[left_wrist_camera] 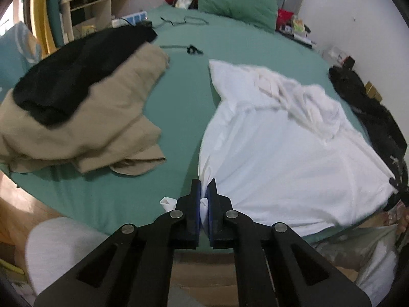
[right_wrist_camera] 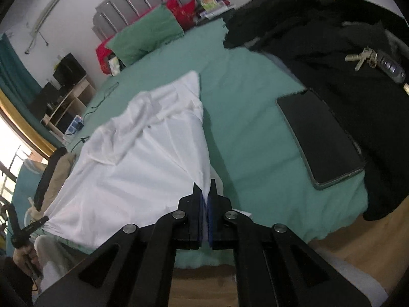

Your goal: Fold large clothes

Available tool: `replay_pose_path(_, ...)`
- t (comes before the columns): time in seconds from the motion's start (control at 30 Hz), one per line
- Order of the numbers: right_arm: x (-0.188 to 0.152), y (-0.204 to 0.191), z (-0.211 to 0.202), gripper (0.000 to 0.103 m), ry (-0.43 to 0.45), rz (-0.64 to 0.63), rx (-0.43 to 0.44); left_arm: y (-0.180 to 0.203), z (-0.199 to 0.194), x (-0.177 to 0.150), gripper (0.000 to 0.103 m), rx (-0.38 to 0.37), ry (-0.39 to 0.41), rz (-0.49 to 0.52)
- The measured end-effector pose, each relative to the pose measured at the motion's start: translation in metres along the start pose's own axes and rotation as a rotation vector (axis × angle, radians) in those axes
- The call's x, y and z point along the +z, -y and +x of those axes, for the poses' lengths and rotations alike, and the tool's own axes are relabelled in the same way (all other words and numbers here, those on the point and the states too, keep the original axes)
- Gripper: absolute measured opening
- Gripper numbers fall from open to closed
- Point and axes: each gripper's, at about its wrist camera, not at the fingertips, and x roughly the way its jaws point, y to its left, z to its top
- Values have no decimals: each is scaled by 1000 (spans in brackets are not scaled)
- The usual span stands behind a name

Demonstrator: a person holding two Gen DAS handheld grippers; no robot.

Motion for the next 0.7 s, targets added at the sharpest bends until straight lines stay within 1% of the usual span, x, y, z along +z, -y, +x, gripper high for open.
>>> replay_pose_path(0.2, 5, -9, -28, 3, 42, 7, 39, 0, -24, 10, 5, -31, 44, 2)
replay_pose_path(0.5, 27, -19, -63, 3, 101, -38, 29, 5, -61, 27, 5, -79, 140, 9)
replay_pose_path(0.6, 40, -24, -66, 3, 133, -52, 27, 7, -65, 38, 5, -96, 184, 1)
replay_pose_path(0.7, 57, -31, -58, 3, 157, -79, 13, 11, -59, 52, 5, -95, 210, 5)
